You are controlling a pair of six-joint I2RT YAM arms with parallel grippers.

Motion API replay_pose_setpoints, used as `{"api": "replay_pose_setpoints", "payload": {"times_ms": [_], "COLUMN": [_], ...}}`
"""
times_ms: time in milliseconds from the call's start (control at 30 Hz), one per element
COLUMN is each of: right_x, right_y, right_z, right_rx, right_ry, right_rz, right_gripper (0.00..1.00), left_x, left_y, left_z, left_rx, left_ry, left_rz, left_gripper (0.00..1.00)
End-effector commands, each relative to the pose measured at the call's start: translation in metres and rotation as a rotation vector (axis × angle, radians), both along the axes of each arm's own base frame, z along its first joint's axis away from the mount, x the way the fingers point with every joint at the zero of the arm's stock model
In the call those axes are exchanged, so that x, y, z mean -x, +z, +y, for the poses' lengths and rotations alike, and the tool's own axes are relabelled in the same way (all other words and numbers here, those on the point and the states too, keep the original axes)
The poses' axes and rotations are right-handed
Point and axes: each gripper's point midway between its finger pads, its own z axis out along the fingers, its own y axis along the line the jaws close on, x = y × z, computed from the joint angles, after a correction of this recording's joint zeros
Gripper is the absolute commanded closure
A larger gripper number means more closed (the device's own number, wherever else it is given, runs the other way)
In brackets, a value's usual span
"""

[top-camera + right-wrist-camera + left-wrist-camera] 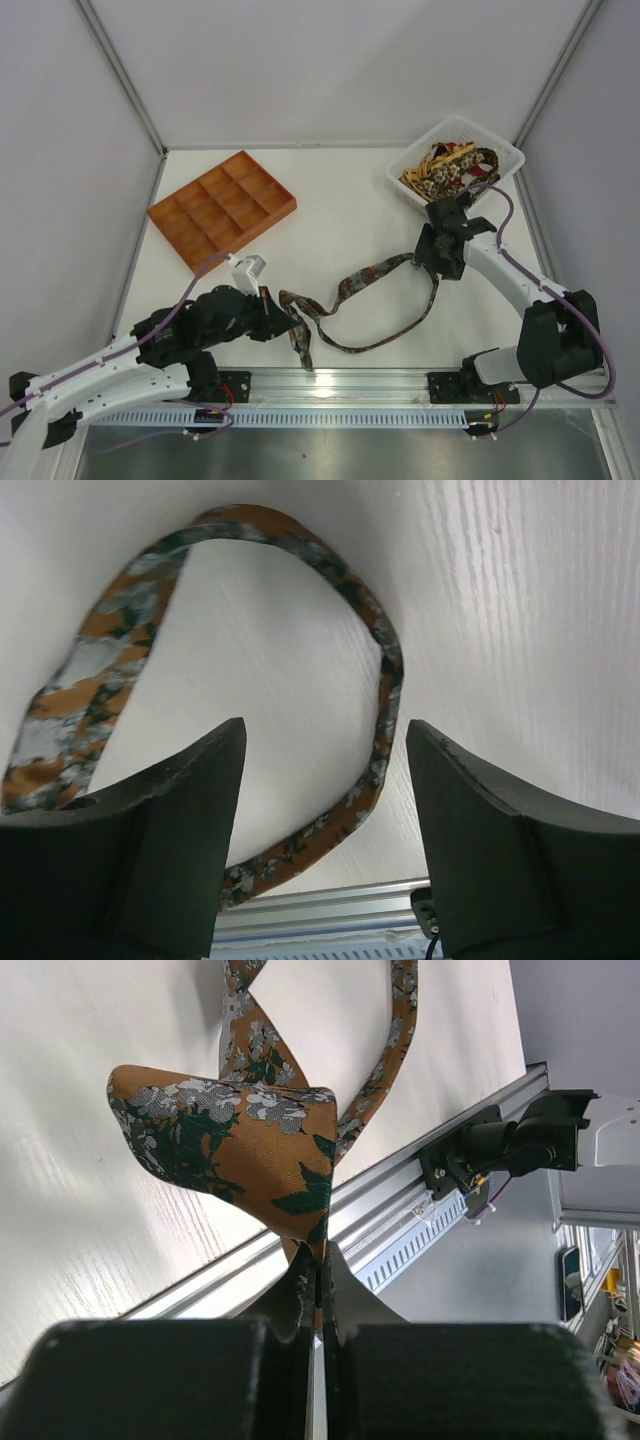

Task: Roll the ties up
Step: Flatten the tie

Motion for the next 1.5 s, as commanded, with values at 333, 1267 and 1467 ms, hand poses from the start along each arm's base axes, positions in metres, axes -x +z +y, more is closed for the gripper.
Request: {"api": "replay_pose_setpoints", "payload": {"times_ms": [333,1267,1467], "right_x": [0.011,-0.003,0.032], "right_y": [-0.048,0.156,0.107], "right_z": [-0.031,-0.137,-0.154], "right_rx": [0.090,0.100,0.252], "right_ry": [-0.089,-0.605,-0.720], "right_rz": [0.079,-0.327,0.044], "right_gripper": [0.45,1.00,1.00], "left_x": [-0.005,0.036,0.055], "left_y": [0.010,0.029,0.017], "left_z": [0.011,0.058,0.049], "left_rx": [-0.013,0.069,0.109], "left_ry": [0.004,-0.064,-0.136], "left_rz": [-0.075,-0.057,0.031], "left_gripper": [0.99,1.00,1.00]}}
